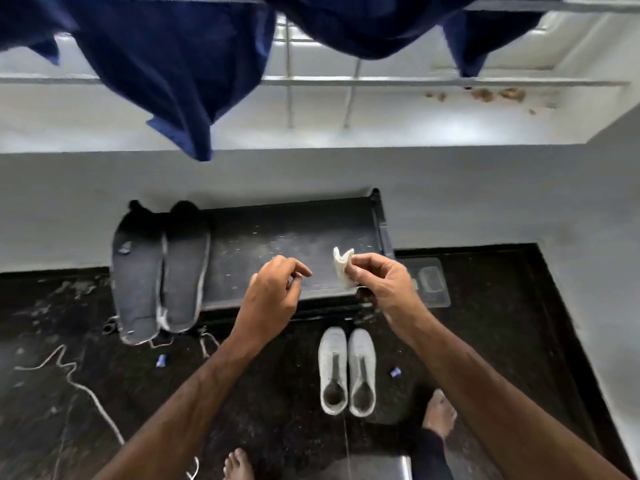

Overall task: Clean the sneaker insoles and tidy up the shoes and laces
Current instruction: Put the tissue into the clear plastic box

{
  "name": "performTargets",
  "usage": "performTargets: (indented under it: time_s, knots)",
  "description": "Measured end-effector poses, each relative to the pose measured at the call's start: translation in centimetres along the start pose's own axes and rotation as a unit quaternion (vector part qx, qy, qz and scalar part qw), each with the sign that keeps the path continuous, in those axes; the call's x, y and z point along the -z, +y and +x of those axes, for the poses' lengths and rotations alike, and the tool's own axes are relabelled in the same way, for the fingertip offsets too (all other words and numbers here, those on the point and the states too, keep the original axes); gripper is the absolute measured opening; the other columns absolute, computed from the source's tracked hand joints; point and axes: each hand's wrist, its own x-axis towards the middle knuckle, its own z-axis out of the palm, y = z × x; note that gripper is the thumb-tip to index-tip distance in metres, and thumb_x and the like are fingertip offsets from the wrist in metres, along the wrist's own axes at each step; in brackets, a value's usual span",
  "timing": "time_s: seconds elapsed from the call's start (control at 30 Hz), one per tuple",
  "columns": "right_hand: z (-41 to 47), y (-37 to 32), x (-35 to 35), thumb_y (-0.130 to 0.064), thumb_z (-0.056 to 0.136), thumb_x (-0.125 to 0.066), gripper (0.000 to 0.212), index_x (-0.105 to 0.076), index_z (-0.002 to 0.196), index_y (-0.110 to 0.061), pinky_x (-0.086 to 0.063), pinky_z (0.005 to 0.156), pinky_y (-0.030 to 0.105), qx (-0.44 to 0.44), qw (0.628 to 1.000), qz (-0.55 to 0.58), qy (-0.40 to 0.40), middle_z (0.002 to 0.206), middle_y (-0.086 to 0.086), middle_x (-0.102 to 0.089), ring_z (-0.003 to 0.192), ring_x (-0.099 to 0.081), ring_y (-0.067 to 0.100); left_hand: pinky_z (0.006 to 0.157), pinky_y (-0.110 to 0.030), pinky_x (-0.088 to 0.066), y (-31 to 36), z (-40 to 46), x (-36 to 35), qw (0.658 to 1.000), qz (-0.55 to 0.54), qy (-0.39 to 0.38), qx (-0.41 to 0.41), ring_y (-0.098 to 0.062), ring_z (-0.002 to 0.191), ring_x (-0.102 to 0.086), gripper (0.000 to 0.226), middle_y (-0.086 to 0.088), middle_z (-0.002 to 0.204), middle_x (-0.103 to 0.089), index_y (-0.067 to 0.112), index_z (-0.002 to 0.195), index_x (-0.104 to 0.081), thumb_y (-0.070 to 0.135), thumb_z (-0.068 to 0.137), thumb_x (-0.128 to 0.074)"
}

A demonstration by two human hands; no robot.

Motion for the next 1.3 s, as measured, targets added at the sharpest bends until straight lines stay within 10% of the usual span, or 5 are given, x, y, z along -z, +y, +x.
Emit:
performTargets:
  time_s: [0.27,0.67,0.83,1.13,1.3]
  knots:
    - [1.0,3.0,25.9,-0.008,0.095,-0.067,0.018,-0.074,0.083,-0.018,-0.049,0.063,0.023,-0.053,0.992,0.053,0.097,0.081,-0.001,-0.070,0.075,-0.062,0.011,0.079,-0.017,-0.041,16.3,4.0,-18.8,0.995,-0.043,-0.045,-0.076,0.003,0.083,-0.051,0.020,0.014,0.093,-0.051,0.016,0.103,-0.067,0.000,0.095,-0.058]
    - [8.3,11.4,45.0,-0.010,0.096,-0.067,0.008,-0.059,0.096,-0.012,-0.052,0.055,0.023,-0.204,0.964,0.069,0.157,0.096,0.017,-0.073,0.072,-0.071,0.017,0.081,-0.046,-0.053,20.6,11.7,-38.4,0.968,0.091,-0.234,0.008,-0.017,0.096,-0.062,0.026,0.009,0.098,-0.061,0.029,0.102,-0.062,0.024,0.085,-0.043]
    - [12.5,15.1,47.4,-0.010,0.079,-0.084,0.020,-0.065,0.080,-0.016,-0.042,0.058,0.016,-0.168,0.969,-0.048,0.177,0.072,-0.002,-0.063,0.063,-0.053,0.007,0.084,-0.046,-0.052,18.1,15.0,-43.2,0.952,0.135,-0.274,0.036,-0.026,0.107,-0.061,0.029,-0.001,0.110,-0.062,0.023,0.112,-0.062,0.027,0.088,-0.046]
    - [26.0,31.6,51.0,-0.016,0.081,-0.081,0.014,-0.073,0.084,-0.026,-0.054,0.079,0.029,-0.159,0.959,-0.187,0.140,0.099,0.001,-0.075,0.090,-0.069,0.016,0.100,-0.043,-0.042,4.7,17.3,-59.6,0.946,0.138,-0.280,0.084,-0.031,0.129,-0.049,0.038,-0.010,0.136,-0.054,0.017,0.133,-0.055,0.017,0.096,-0.056]
    - [31.6,39.1,52.2,-0.010,0.087,-0.070,0.024,-0.075,0.110,-0.013,-0.047,0.068,0.012,-0.138,0.952,-0.251,0.112,0.106,0.004,-0.074,0.093,-0.067,0.014,0.112,-0.059,-0.033,0.1,18.3,-68.0,0.940,0.144,-0.286,0.115,-0.035,0.141,-0.036,0.058,-0.011,0.150,-0.040,0.018,0.145,-0.042,0.018,0.089,-0.055]
